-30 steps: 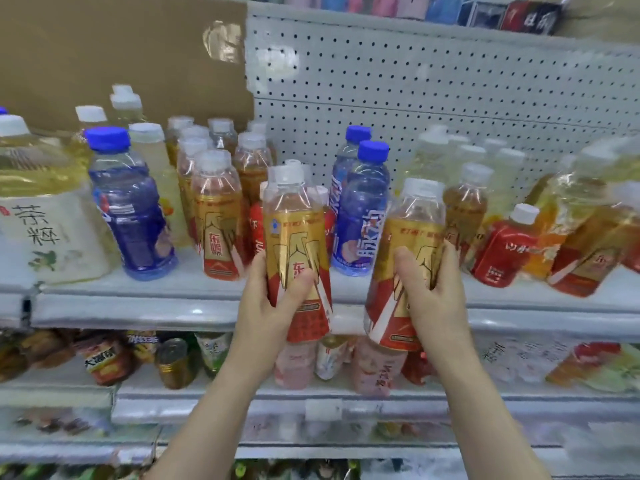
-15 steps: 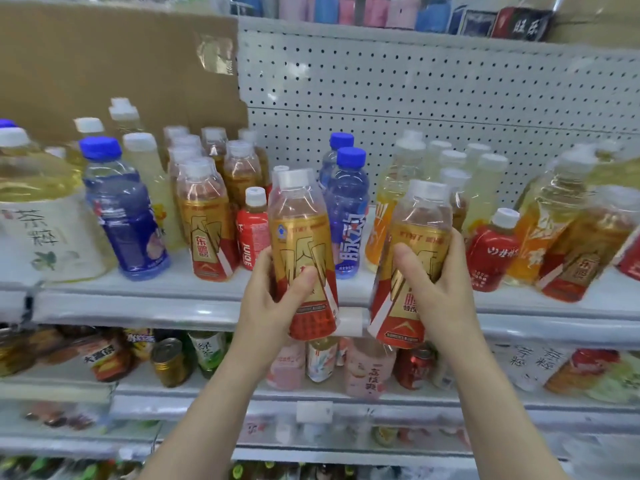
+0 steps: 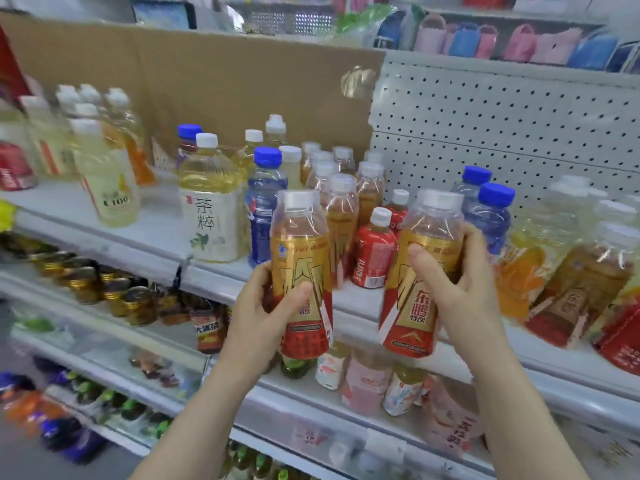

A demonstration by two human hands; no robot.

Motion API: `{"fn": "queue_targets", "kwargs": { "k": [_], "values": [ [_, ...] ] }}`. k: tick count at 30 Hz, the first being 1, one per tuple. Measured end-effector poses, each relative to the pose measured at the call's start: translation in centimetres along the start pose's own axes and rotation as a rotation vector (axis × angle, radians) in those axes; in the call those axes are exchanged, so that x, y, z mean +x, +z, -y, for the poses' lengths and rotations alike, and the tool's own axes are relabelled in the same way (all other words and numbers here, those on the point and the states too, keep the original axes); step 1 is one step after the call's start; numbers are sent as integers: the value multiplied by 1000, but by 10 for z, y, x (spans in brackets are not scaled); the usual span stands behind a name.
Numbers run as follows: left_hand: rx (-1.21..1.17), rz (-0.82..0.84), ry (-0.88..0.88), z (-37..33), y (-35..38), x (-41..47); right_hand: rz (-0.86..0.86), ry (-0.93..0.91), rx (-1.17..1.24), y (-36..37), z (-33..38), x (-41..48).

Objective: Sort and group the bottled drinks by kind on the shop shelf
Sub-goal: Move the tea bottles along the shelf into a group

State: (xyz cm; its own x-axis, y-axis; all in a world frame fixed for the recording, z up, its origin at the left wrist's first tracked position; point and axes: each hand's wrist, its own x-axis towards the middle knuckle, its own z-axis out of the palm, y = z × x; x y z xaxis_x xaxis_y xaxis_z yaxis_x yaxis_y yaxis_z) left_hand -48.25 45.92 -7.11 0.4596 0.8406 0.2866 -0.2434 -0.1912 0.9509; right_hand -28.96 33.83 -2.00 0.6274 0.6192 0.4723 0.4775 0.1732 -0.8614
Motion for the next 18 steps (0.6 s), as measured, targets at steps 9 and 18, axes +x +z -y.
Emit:
{"fn": "queue_targets", "kwargs": {
  "k": [9, 18],
  "values": [
    [43, 63, 27, -6, -104, 36, -101, 64, -157, 80, 25, 14],
    [24, 187, -6, 7, -124, 55, -209, 59, -381, 120, 19, 23]
  ]
}}
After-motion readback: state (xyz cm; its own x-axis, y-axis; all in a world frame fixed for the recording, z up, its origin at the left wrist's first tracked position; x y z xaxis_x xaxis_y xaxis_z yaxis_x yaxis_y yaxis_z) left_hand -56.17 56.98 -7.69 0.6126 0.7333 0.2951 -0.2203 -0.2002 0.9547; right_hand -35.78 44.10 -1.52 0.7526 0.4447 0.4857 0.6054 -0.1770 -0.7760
